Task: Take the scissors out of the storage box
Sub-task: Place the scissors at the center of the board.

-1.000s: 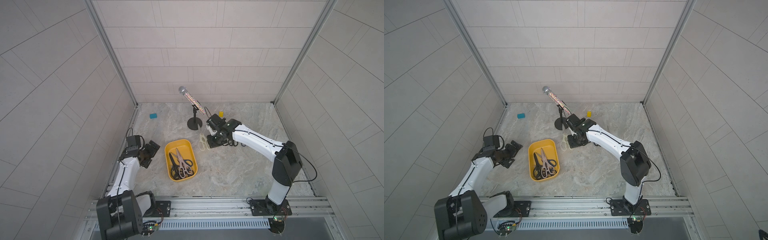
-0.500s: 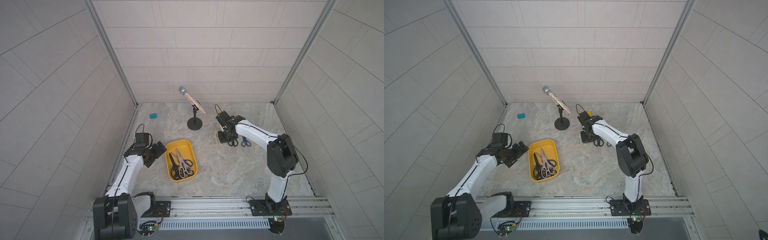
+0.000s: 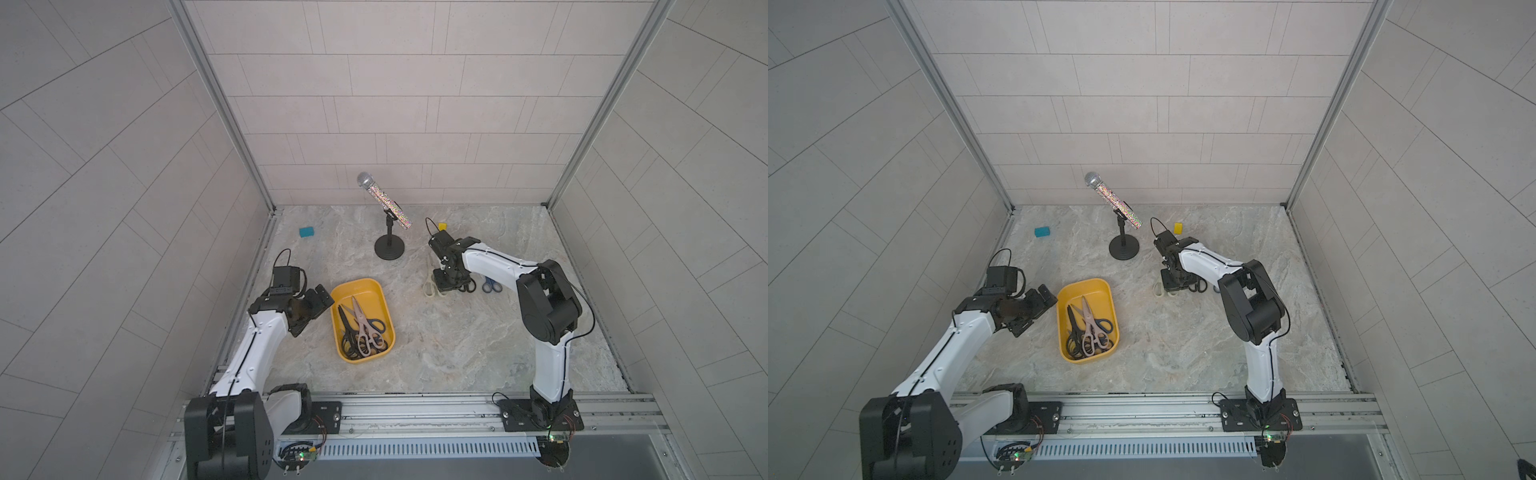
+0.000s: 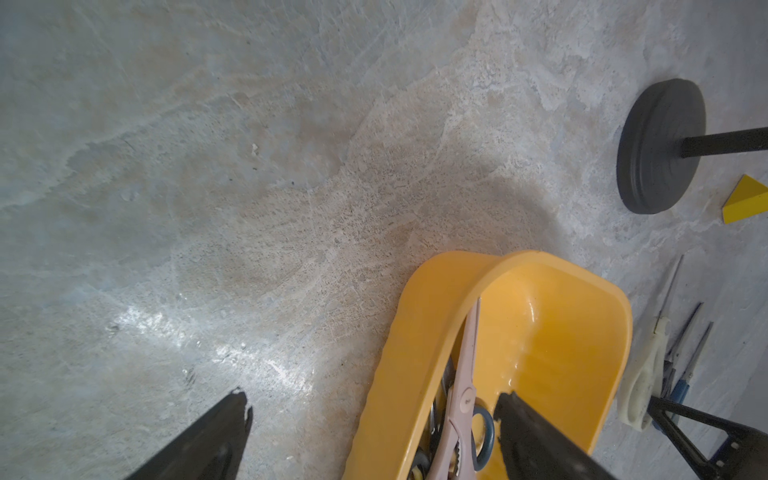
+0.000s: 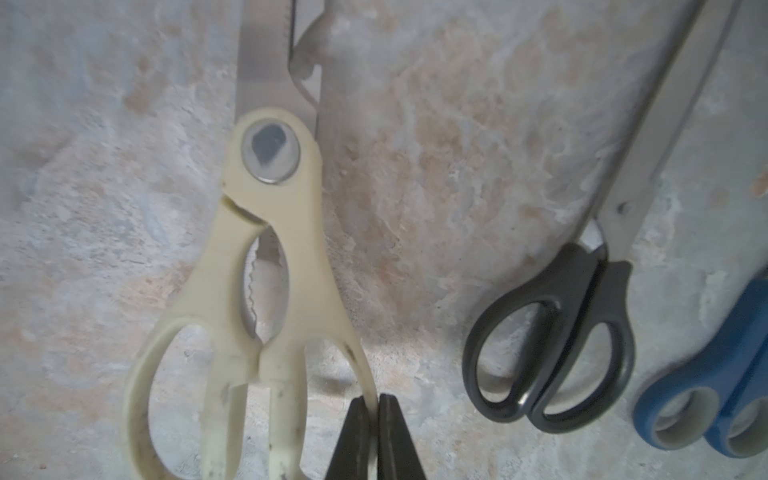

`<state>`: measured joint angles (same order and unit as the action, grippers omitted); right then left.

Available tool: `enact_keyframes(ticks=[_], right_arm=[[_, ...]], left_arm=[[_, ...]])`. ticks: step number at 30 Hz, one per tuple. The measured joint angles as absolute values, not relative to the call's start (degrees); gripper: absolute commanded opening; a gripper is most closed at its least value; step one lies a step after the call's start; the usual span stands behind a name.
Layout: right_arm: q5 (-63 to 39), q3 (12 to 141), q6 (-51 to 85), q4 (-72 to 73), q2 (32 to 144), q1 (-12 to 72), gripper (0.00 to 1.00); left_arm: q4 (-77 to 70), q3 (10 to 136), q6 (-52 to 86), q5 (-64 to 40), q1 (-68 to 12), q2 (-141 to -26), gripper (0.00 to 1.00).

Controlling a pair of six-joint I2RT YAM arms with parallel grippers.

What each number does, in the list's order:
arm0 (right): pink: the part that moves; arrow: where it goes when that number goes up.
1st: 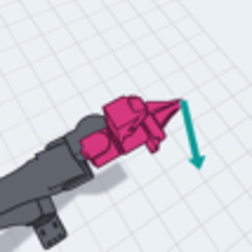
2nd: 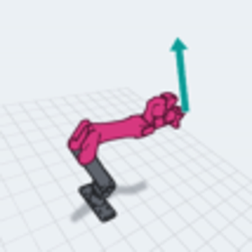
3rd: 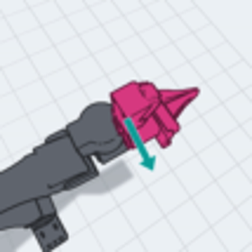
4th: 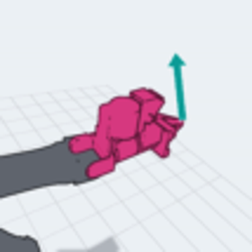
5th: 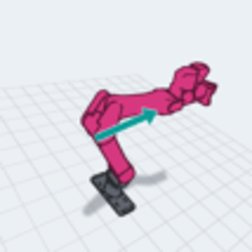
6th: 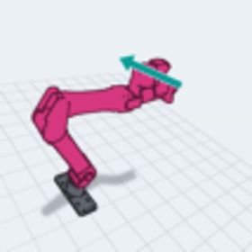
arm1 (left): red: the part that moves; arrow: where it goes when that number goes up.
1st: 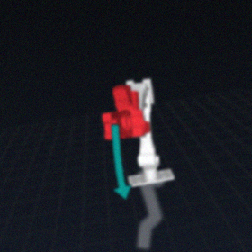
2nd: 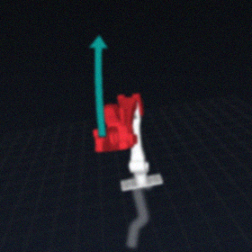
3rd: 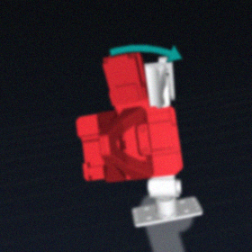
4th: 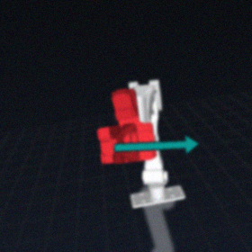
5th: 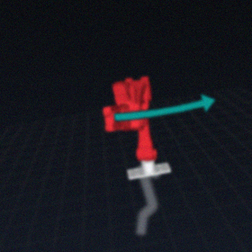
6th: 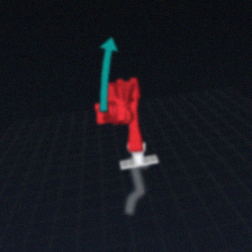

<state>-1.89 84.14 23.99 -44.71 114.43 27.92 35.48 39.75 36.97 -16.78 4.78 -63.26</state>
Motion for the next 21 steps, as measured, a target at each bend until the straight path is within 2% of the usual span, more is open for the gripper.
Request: enact_keyframes(ticks=[5, 14, 21], right_arm=[[-1.87, 84.07, 24.01, -43.42, 116.05, 27.79, 0.00], [-2.20, 83.85, 23.94, -42.63, 116.25, 27.68, 0.26], [-4.91, 83.90, 24.01, -43.72, 113.08, 27.86, 0.30]], left_arm=[[35.48, 39.75, 36.97, -16.64, 4.73, -63.22, 1.00], [35.44, 39.75, 36.99, -16.64, 4.73, -63.16, 1.00], [34.81, 39.75, 37.47, -16.91, 4.73, -63.16, 1.00]])
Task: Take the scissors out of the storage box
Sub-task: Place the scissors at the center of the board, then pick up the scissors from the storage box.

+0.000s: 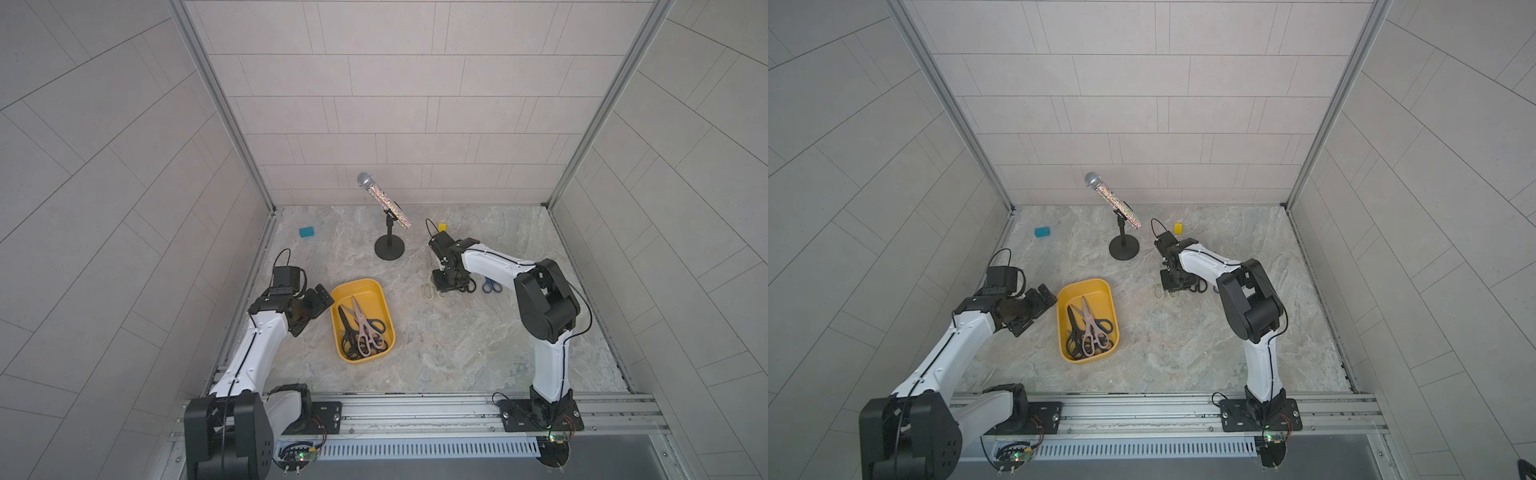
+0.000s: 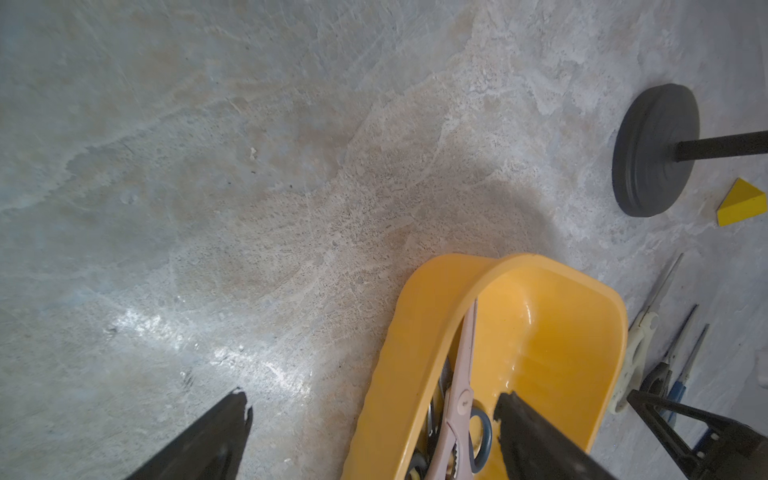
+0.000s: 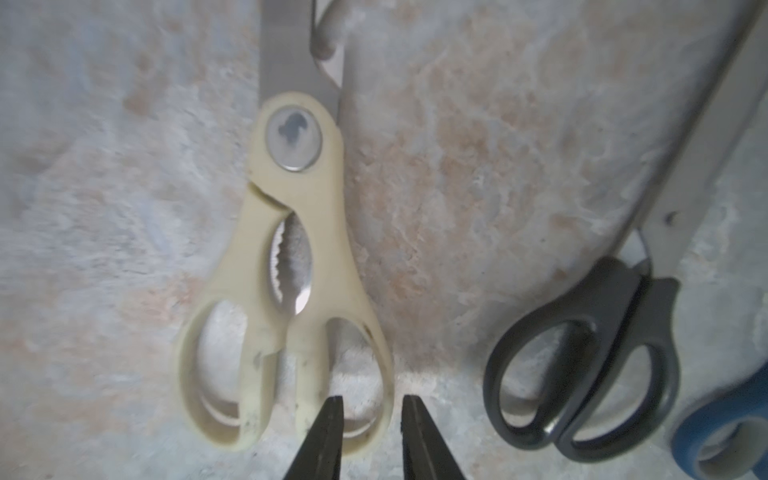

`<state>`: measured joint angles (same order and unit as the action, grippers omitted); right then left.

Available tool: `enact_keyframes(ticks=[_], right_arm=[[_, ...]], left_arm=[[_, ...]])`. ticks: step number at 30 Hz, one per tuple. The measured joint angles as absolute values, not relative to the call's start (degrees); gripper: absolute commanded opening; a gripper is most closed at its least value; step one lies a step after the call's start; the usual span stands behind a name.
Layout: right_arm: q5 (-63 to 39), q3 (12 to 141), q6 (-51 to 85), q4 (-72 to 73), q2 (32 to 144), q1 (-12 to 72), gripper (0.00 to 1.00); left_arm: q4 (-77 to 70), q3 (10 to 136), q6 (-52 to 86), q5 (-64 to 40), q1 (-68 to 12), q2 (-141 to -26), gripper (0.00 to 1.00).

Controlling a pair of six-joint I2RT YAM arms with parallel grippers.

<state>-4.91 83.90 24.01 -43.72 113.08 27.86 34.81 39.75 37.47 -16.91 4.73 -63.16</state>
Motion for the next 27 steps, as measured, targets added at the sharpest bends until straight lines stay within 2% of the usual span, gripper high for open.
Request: enact_keyframes(ticks=[6, 12, 19, 27], right_arm=[[-8.80, 84.44, 23.99, -44.14, 105.16, 30.55, 0.30], [-12.32, 84.64, 23.75, -44.03, 100.90, 38.94, 0.31], [-14.92, 84.64, 23.22, -42.87, 100.64, 49.84, 0.32], [-17.96, 86.32, 22.39, -41.47, 105.78, 54.94, 0.32]], left_arm=[[32.95, 39.44, 38.61, -17.89, 4.73, -63.16, 1.00], [28.53, 36.18, 42.33, -20.67, 5.76, -63.86, 1.00], [25.39, 33.80, 45.19, -22.79, 10.15, -64.95, 1.00], [24.14, 32.82, 44.51, -23.46, 12.93, -64.90, 1.00]])
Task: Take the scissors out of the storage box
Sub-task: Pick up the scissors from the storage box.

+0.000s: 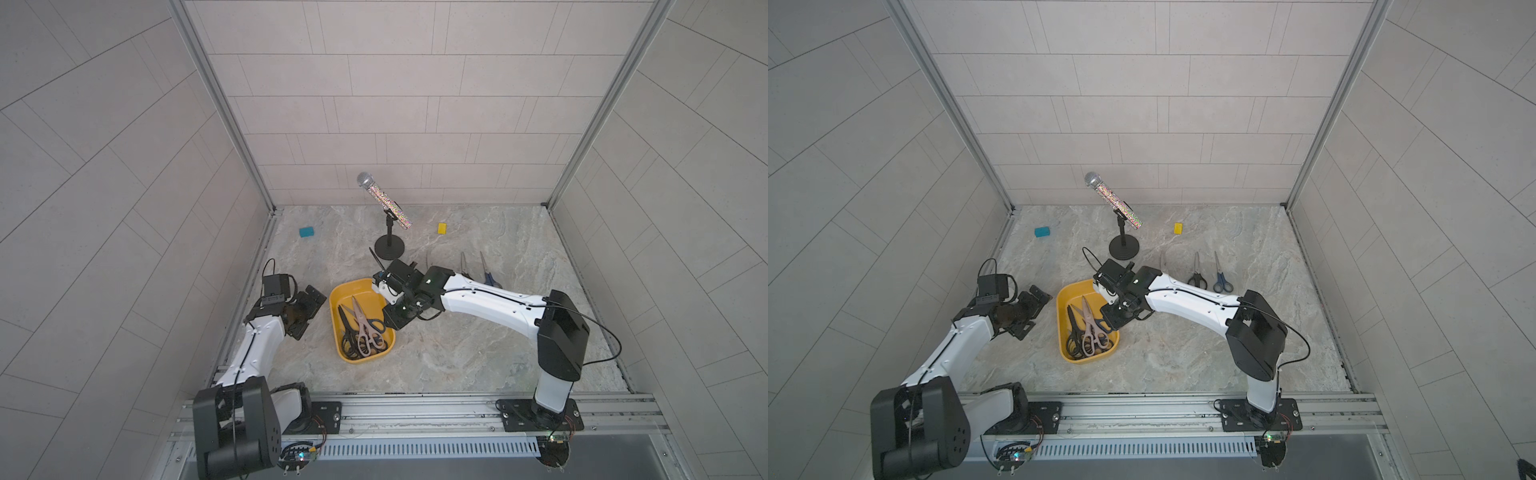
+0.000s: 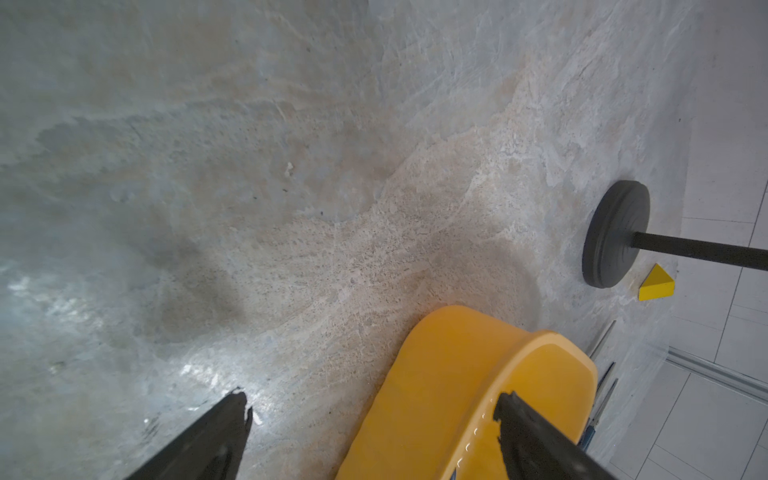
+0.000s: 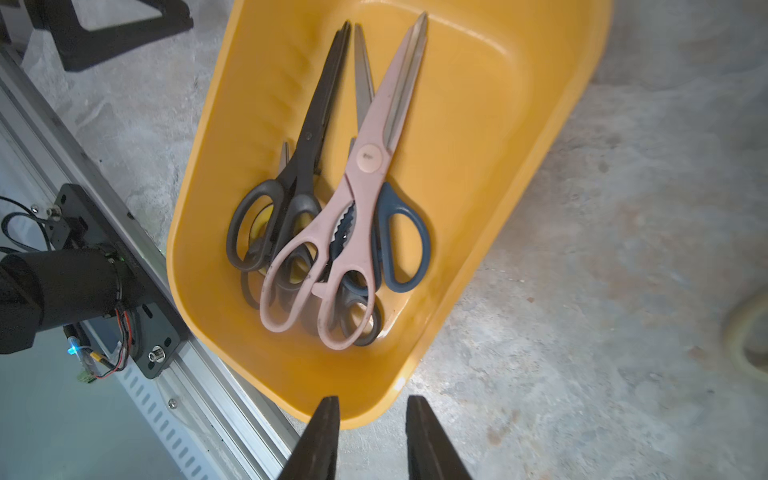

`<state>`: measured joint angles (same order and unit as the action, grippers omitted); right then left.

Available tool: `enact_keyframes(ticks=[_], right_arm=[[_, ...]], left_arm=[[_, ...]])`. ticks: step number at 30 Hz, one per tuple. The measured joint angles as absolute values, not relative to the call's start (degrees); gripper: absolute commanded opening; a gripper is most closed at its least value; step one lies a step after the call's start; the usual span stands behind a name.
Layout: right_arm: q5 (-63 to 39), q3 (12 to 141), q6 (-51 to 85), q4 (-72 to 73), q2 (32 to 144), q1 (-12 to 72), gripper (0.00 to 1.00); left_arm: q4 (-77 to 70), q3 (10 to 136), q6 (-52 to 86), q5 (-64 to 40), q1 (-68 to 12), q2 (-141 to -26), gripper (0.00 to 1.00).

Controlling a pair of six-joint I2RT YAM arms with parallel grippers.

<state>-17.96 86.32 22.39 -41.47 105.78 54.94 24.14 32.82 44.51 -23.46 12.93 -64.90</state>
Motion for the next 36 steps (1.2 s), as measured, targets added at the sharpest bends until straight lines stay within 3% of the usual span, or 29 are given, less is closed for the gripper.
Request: enact_keyframes(ticks=[19, 36], right_arm=[[-15.44, 97.84, 17.26, -47.42, 119.37, 57.49, 0.32], [-12.62, 100.31, 13.69, -48.95, 124.05, 58.17, 0.31]], left_arm=[[24.21, 32.16, 42.81, -25.71, 13.93, -64.18, 1.00], [23.77, 32.01, 42.59, -26.61, 14.52, -64.29, 1.00]])
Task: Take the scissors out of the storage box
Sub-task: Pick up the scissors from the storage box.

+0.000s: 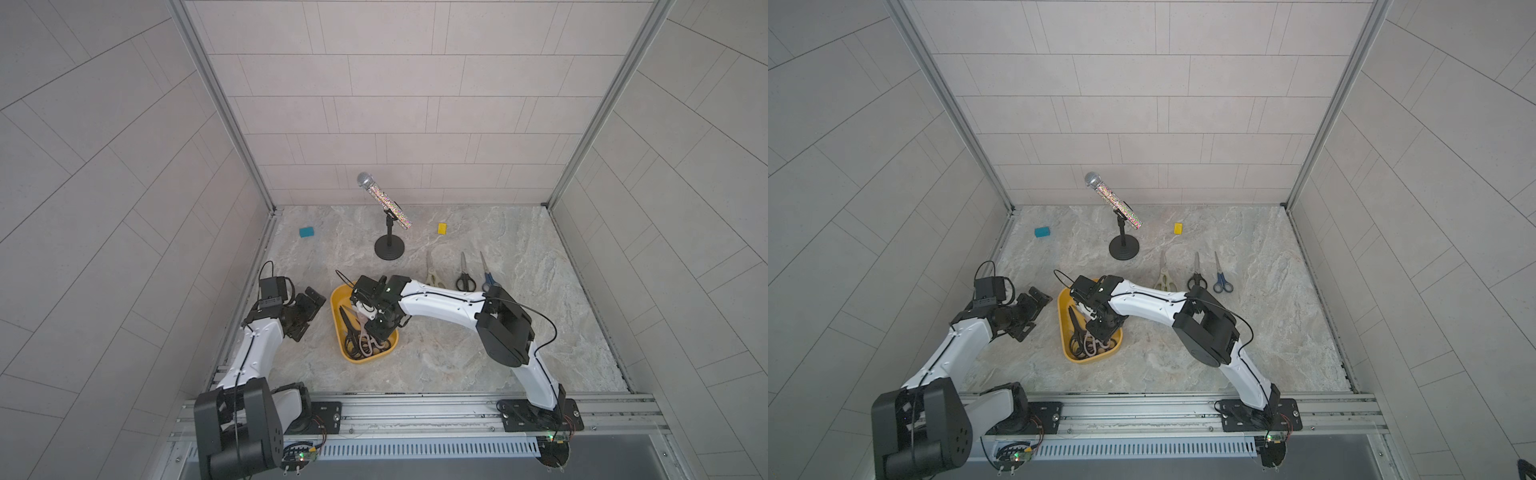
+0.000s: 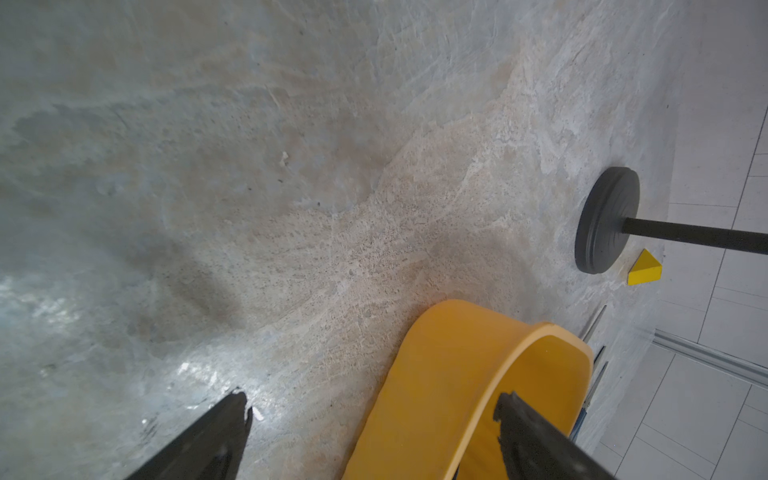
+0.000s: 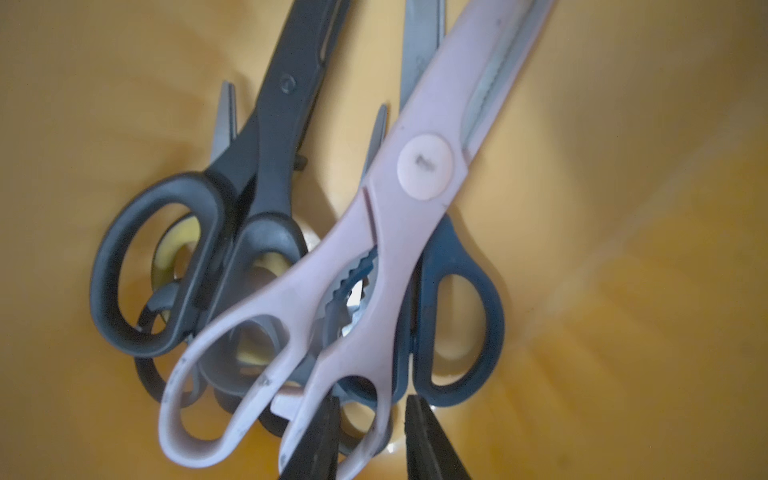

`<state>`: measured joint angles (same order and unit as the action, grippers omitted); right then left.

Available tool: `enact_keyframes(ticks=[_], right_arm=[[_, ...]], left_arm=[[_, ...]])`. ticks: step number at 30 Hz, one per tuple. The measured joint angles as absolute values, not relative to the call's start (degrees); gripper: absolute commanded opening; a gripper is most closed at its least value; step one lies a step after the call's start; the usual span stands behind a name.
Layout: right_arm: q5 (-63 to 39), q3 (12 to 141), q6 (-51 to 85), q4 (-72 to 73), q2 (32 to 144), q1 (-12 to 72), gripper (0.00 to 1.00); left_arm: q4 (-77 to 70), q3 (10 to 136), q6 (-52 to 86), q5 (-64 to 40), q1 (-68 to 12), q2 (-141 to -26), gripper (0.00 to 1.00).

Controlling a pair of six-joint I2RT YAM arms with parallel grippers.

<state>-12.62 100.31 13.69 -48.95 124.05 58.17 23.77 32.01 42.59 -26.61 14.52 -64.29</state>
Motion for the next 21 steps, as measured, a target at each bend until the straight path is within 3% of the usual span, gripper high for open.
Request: enact_keyframes(ticks=[13, 21], right_arm=[[-13.34, 98.78, 13.89, -46.30, 124.14, 58.17, 0.25], [-13.47, 98.17, 14.57, -45.12, 124.05, 58.11, 0.07]], left_arm=[[23.79, 32.01, 42.59, -26.85, 14.79, -64.34, 1.00], [23.81, 32.01, 42.59, -26.85, 15.05, -64.34, 1.00]])
